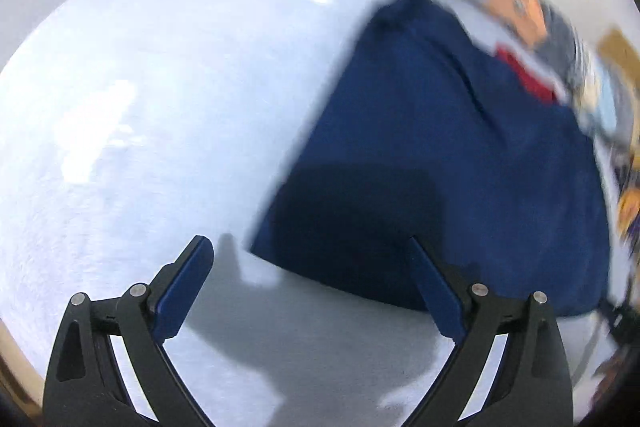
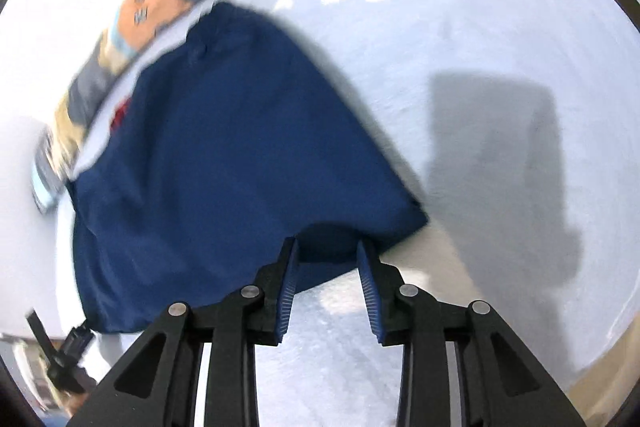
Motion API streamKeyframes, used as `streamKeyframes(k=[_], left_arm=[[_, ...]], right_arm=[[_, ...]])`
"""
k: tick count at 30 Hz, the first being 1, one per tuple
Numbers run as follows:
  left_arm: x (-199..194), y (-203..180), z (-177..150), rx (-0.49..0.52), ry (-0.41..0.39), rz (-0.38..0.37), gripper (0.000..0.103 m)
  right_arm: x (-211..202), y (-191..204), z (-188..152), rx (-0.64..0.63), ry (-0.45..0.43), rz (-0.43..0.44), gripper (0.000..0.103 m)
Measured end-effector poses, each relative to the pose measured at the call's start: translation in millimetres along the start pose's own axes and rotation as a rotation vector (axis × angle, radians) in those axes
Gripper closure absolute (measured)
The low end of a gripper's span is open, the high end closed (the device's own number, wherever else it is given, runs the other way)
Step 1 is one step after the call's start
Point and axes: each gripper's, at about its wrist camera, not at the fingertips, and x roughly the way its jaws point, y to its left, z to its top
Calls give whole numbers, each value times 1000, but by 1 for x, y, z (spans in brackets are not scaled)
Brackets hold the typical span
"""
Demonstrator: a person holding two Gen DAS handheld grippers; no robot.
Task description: Fold large clothes
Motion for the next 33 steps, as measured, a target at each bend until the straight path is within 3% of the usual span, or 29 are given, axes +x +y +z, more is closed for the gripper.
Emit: streamKeyframes(k=[2, 4, 9, 14, 18, 24, 25, 26, 27, 28, 31, 33], left_arm=[[-15, 15, 2, -72, -60, -44, 6], [-19, 25, 1, -123, -68, -79, 6], [9, 25, -7, -142, 77, -117, 6], [20, 19, -9, -203, 134, -229, 6], [24, 25, -9, -265, 124, -281, 6], [28, 16, 0, -293, 46, -358, 6], [28, 12, 2, -287, 21, -367, 20], [28, 10, 2, -281, 8, -367, 50], [29, 7, 3, -272, 7, -334, 61], [32, 4, 4, -274, -1, -303, 65], [30, 10, 3, -318, -17, -300, 73], [23, 14, 0, -313, -33, -296, 81]], right_arm=[[-12, -6, -2, 15, -35, -5, 67], [-19, -9, -5, 25, -40, 47, 68], [-15, -23, -13, 110, 9, 111, 66], [1, -43, -18, 259, 66, 198, 57], [15, -49, -22, 339, 98, 249, 53], [25, -45, -14, 357, 40, 295, 50], [27, -45, -13, 363, 33, 309, 50], [31, -43, -11, 371, 19, 332, 50], [32, -42, -9, 375, 7, 345, 61], [33, -40, -7, 375, -14, 352, 81], [32, -35, -3, 362, -55, 335, 93], [25, -28, -3, 334, -80, 314, 95]])
